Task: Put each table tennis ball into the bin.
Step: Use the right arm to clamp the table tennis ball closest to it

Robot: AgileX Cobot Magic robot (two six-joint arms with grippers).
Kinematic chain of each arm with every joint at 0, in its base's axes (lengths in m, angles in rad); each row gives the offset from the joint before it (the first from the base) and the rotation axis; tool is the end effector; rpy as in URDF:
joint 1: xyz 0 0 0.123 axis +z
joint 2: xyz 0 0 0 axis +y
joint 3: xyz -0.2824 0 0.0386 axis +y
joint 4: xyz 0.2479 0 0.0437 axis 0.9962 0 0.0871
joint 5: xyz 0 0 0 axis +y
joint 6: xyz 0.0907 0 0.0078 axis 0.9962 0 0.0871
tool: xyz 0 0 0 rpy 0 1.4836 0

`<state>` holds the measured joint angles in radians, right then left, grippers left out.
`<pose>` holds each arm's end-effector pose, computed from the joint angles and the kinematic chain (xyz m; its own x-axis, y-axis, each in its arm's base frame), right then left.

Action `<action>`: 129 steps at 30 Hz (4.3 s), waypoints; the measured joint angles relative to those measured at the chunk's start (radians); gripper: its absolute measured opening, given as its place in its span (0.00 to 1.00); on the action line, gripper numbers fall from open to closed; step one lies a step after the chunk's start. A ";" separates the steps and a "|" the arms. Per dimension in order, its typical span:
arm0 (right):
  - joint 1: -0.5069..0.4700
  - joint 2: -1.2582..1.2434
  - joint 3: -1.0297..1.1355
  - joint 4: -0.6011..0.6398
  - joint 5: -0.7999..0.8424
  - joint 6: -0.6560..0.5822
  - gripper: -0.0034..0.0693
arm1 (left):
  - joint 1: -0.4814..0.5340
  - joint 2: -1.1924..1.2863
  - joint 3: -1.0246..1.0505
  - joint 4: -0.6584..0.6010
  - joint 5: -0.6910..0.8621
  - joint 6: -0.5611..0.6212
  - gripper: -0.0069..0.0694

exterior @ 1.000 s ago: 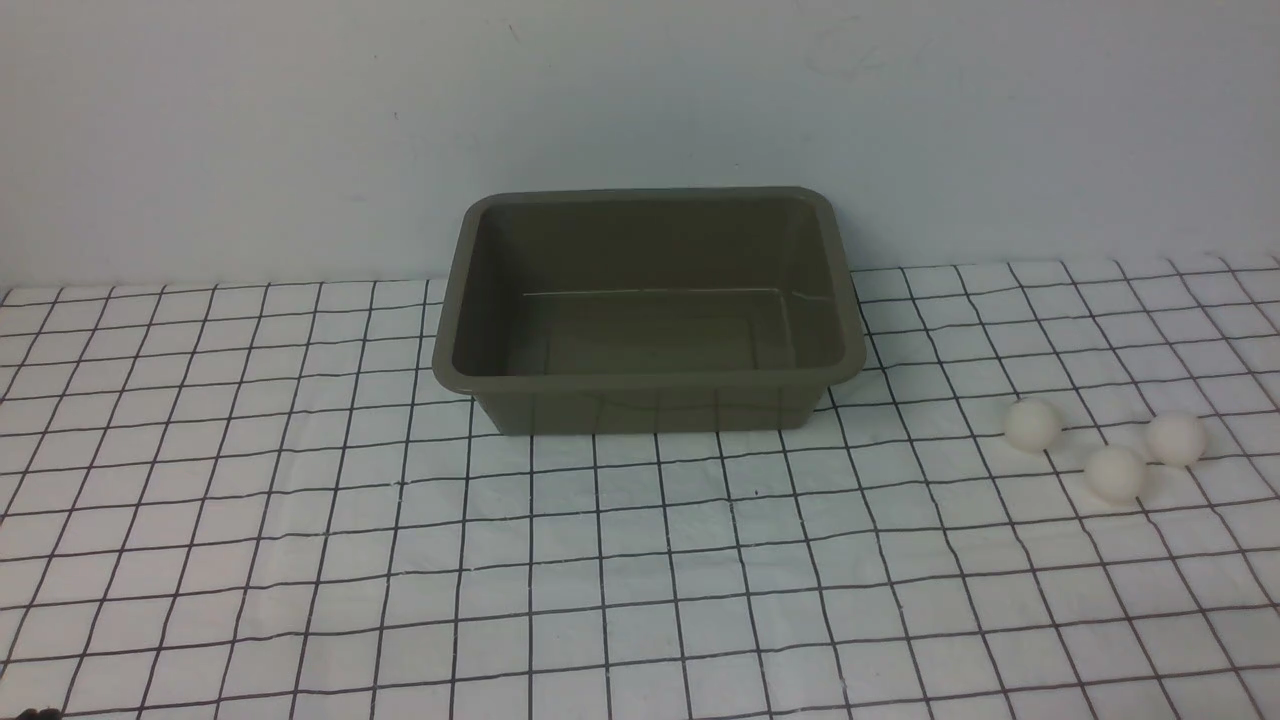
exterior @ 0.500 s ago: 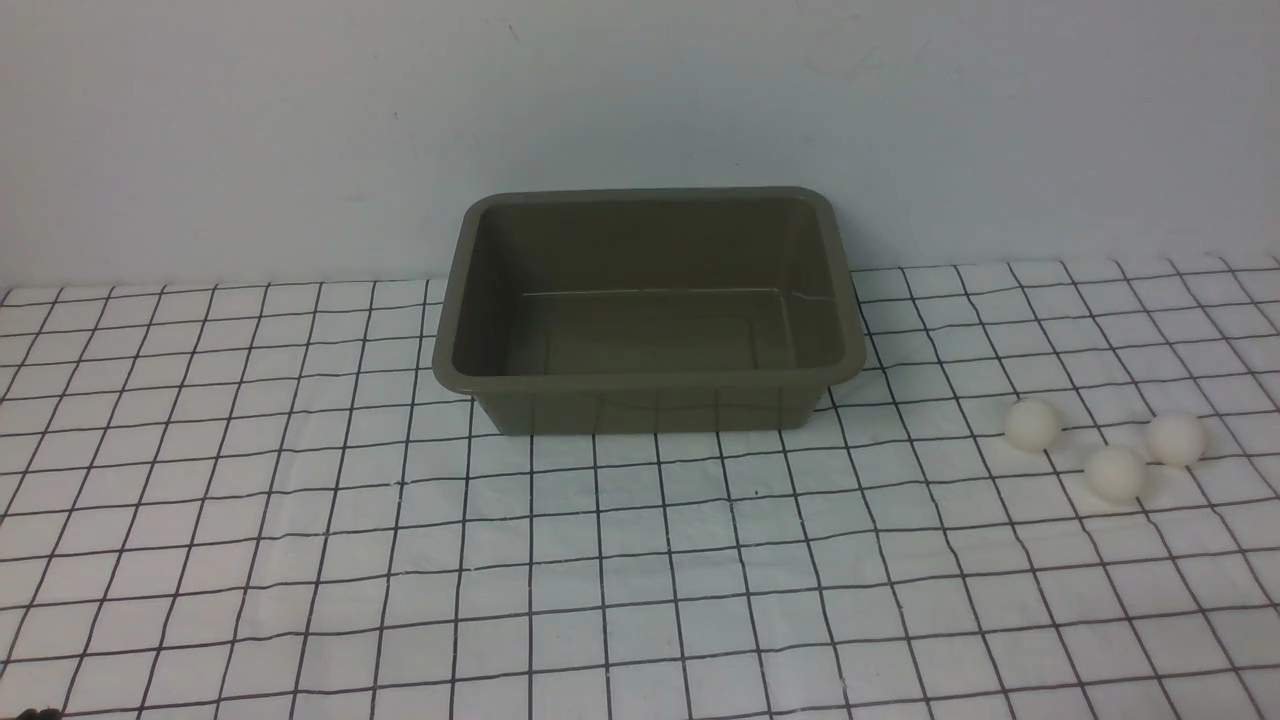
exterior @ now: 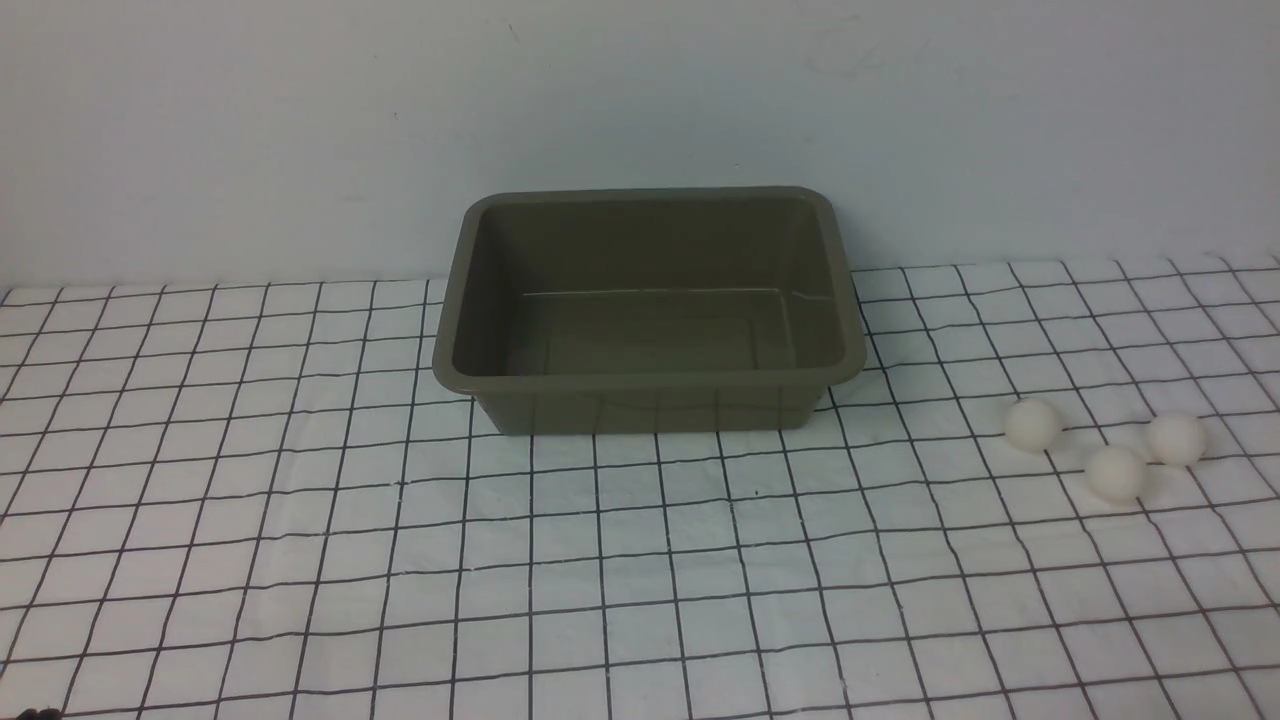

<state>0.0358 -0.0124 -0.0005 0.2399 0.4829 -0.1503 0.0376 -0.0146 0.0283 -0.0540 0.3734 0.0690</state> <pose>0.0483 0.0118 0.1721 -0.3703 0.0494 -0.9276 -0.1152 0.9884 0.0986 0.0525 0.0002 0.1708 -0.2950 0.0076 -0.9555 -0.0133 0.9998 0.0121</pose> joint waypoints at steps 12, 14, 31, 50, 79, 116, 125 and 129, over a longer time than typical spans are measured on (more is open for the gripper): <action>0.007 0.000 0.000 0.354 -0.186 -0.006 0.02 | 0.000 0.000 0.000 0.000 0.000 0.000 0.08; 0.007 0.000 0.000 0.378 -0.262 -0.011 0.02 | 0.000 0.000 0.000 0.000 0.000 0.000 0.08; 0.007 0.000 -0.045 0.410 -0.666 0.000 0.02 | 0.000 0.000 0.000 0.000 0.000 0.000 0.08; 0.007 0.290 -0.433 -0.056 0.045 -0.002 0.02 | 0.000 0.000 0.000 0.000 0.000 0.000 0.08; 0.007 0.951 -0.813 0.017 0.380 -0.076 0.03 | 0.000 0.000 0.000 0.000 0.000 0.000 0.08; -0.112 1.895 -1.408 -0.346 0.498 0.201 0.80 | 0.000 0.000 0.000 0.000 0.000 0.000 0.08; -0.116 1.957 -1.408 -0.306 0.472 0.181 0.82 | 0.000 0.000 0.000 0.000 0.000 0.000 0.08; -0.116 1.986 -1.408 -0.296 0.455 0.180 0.82 | 0.000 0.000 0.000 0.000 0.000 0.000 0.08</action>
<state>-0.0801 1.9735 -1.4086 -0.0558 0.9376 0.0295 0.0376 -0.0146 0.0283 -0.0540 0.3734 0.0690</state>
